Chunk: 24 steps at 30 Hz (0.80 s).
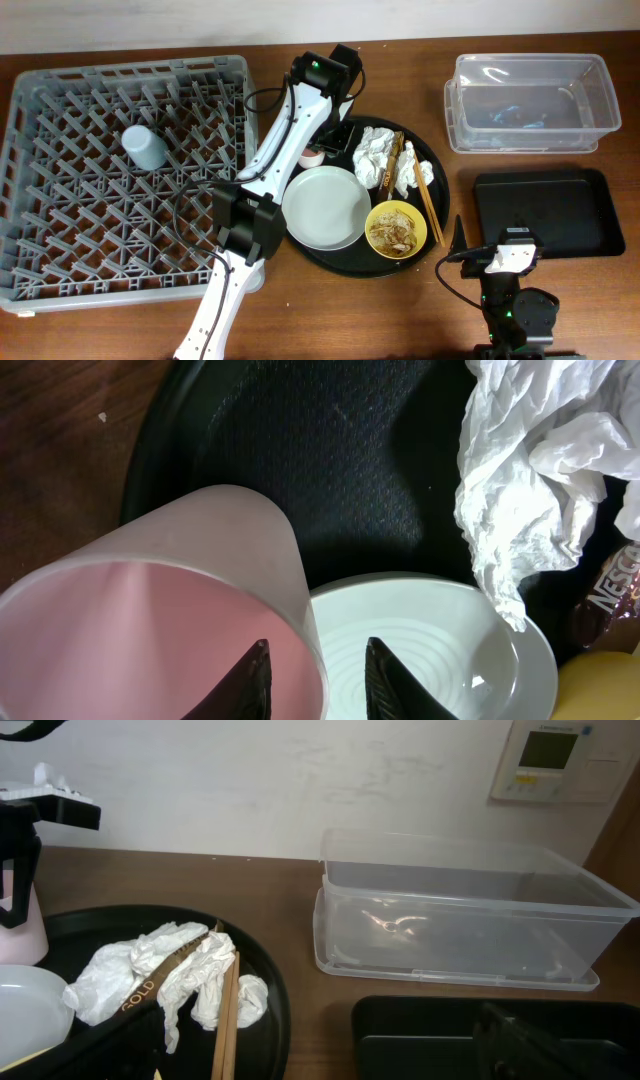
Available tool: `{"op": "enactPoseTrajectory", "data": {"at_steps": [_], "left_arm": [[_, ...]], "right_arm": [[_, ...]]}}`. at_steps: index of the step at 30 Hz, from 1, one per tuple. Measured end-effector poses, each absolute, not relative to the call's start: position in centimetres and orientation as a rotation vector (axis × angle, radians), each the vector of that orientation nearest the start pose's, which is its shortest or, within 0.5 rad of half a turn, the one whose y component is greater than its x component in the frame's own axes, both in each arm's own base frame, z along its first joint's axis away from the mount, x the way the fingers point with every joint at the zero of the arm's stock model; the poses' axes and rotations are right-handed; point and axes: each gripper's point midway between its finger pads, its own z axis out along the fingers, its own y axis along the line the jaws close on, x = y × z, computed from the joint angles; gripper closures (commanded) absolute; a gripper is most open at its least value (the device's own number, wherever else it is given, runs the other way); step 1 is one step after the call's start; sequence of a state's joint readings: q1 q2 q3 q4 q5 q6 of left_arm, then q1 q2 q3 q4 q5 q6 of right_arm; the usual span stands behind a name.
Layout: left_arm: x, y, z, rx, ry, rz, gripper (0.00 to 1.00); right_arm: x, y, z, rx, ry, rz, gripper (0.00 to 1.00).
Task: Sort waste into correct bins and load items into the dishwasher rack
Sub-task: 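Close the left gripper on the pink cup rim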
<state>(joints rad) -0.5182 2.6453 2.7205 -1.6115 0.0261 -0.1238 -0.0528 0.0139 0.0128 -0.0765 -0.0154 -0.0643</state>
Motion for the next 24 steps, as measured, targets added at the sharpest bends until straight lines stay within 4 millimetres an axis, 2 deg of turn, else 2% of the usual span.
{"op": "enactPoseTrajectory", "data": {"at_steps": [12,19,21,24], "left_arm": [[42.9,-25.7,6.4,0.632,3.065,-0.049,0.71],[42.8,-25.6,5.9,0.634,3.075,-0.043,0.89],[42.8,-25.6,5.9,0.633,3.075,-0.044,0.99],[43.0,-25.4,5.9,0.635,3.068,-0.025,0.99]], "right_arm": [[24.6,-1.0,15.8,-0.022,1.649,-0.077,0.01],[24.6,-1.0,15.8,-0.021,1.649,-0.077,0.01],[24.6,-1.0,15.8,-0.021,1.649,-0.077,0.01],[24.6,-1.0,15.8,-0.021,1.649,-0.077,0.01]]}}
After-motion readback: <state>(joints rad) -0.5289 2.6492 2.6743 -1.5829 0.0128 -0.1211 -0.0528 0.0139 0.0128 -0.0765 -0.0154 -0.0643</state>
